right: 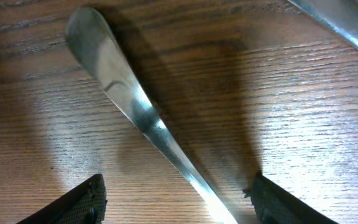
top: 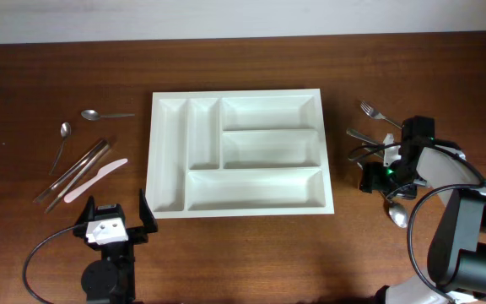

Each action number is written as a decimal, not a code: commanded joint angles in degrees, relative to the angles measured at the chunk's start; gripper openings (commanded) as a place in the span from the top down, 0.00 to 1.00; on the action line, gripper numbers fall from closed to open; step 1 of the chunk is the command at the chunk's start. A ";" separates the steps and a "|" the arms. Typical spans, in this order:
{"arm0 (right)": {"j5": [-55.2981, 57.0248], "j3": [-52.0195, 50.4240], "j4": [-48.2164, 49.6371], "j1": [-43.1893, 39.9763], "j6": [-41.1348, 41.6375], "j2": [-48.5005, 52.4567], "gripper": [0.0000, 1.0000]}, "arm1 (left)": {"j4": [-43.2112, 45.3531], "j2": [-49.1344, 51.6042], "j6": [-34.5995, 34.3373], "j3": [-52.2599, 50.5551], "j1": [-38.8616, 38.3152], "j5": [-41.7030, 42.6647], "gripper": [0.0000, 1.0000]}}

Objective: Pack container
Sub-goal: 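Lower the right gripper and grasp the silver spoon handle, then carry the spoon to the tray's top compartment and release it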

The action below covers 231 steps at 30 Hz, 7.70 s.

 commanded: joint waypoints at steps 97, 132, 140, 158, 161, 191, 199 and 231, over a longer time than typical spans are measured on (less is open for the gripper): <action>0.09 0.20 -0.98 -0.13 3.58 0.44 0.61 | -0.02 -0.39 0.68 -0.28 0.35 0.57 0.01; -0.63 0.83 -0.92 -0.13 6.75 0.42 0.96 | -0.02 -0.39 0.68 -0.28 0.35 0.59 0.01; -2.08 6.80 -4.31 -0.09 6.69 0.42 0.96 | -0.02 -0.39 0.68 -0.28 0.35 0.59 0.01; 0.96 15.78 -4.90 6.29 5.18 0.42 0.96 | -0.02 -0.39 0.68 -0.28 0.35 0.57 0.01; 3.19 20.85 -4.57 8.83 5.20 0.42 0.96 | -0.02 -0.39 0.68 -0.28 0.35 0.57 0.01; 8.92 30.73 18.62 35.28 57.81 8.76 0.96 | -0.02 -0.39 0.68 -0.28 0.35 0.59 0.01; 13.20 30.71 19.67 36.17 75.89 12.66 0.96 | -0.02 -0.39 0.68 -0.28 0.35 0.57 0.01; 3.32 30.71 37.51 36.61 92.41 25.79 0.42 | -0.02 -0.39 0.68 -0.28 0.35 0.59 0.01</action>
